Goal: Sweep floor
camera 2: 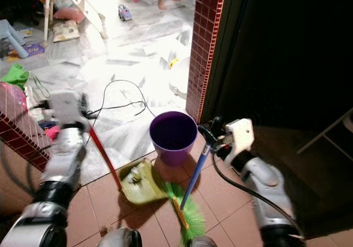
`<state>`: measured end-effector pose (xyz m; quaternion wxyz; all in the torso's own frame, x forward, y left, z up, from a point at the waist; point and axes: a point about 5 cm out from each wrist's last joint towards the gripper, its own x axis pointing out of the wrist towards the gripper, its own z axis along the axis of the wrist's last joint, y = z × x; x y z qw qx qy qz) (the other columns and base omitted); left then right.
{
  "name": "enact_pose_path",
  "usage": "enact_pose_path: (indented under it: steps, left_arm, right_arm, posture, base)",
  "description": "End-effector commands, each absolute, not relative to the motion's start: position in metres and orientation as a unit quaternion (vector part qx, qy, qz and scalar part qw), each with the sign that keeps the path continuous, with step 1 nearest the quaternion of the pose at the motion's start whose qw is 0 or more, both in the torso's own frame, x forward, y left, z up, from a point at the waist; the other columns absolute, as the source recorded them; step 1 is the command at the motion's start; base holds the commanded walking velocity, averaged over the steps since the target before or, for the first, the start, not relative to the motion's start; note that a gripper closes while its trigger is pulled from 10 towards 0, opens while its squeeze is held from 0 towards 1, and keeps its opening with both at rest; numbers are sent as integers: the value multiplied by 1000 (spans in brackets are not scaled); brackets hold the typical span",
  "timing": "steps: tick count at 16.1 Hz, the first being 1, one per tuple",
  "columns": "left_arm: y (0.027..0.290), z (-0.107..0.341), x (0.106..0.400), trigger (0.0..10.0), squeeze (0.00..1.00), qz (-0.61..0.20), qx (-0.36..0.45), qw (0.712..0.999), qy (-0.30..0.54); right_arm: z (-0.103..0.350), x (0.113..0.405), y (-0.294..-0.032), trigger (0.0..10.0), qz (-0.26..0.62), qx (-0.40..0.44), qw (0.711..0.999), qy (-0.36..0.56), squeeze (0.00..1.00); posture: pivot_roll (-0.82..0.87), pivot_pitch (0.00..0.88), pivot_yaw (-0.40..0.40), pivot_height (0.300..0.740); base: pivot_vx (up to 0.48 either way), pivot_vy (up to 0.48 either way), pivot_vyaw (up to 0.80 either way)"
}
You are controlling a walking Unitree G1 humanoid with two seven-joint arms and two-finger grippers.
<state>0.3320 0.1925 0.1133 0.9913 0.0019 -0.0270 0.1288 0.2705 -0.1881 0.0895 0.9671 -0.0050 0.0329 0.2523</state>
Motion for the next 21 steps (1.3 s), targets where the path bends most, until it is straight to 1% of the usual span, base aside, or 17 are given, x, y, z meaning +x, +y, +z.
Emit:
enact_pose_path:
  steps: [1, 3, 5, 7, 9, 10, 11, 13, 15, 17, 19, 21]
  left_arm:
    - [199, 133, 332, 10000, 0, 136, -4, 989, -65]
    - [195, 128, 323, 10000, 0, 121, -7, 991, -51]
    - [190, 121, 313, 10000, 0, 104, -15, 994, -40]
    - [183, 124, 310, 10000, 0, 93, -31, 994, -41]
    - [180, 134, 312, 10000, 0, 96, -41, 993, -54]
    - [180, 135, 312, 10000, 0, 96, -41, 993, -54]
    - [192, 145, 316, 10000, 0, 144, -58, 986, -65]
    - [201, 151, 318, 10000, 0, 176, -87, 978, -73]
    - [206, 157, 318, 10000, 0, 188, -126, 970, -89]
    - [207, 159, 318, 10000, 0, 197, -151, 965, -87]
    - [204, 160, 318, 10000, 0, 192, -144, 967, -87]
    - [193, 158, 318, 10000, 0, 172, -118, 975, -83]
  right_arm:
    - [78, 272, -196, 10000, 215, -56, 973, 68, 0]
    - [83, 284, -191, 10000, 154, -36, 986, 48, 0]
    - [88, 291, -181, 10000, 121, 16, 992, 27, 0]
    - [90, 292, -165, 10000, 157, 42, 987, 10, 0]
    - [83, 290, -158, 10000, 169, 16, 985, 19, 0]
    - [82, 290, -158, 10000, 167, 13, 986, 21, 0]
    - [82, 290, -157, 10000, 173, 23, 984, 28, 0]
    - [82, 289, -159, 10000, 175, 30, 984, 28, 0]
    - [81, 288, -162, 10000, 178, 27, 983, 28, 0]
    - [81, 286, -164, 10000, 187, 21, 982, 30, 0]
    - [81, 286, -165, 10000, 189, 17, 981, 32, 0]
    - [82, 287, -170, 10000, 180, 13, 983, 31, 0]
  posture:
    - [-151, 0, 62, 740]
    - [-135, 0, 62, 740]
    - [-123, 0, 65, 740]
    - [-107, 0, 63, 740]
    - [-102, 0, 61, 740]
    - [-102, 0, 61, 740]
    - [-105, 0, 54, 740]
    - [-109, 0, 49, 740]
    - [-117, 0, 41, 740]
    - [-123, 0, 33, 740]
    - [-130, 0, 27, 740]
    - [-133, 0, 27, 740]
  base:
    - [0, 0, 0]
    - [0, 0, 0]
    - [0, 0, 0]
    - [0, 0, 0]
    - [0, 0, 0]
    - [0, 0, 0]
    - [0, 0, 0]
    - [0, 0, 0]
    - [0, 0, 0]
    - [0, 0, 0]
    - [0, 0, 0]
    - [0, 0, 0]
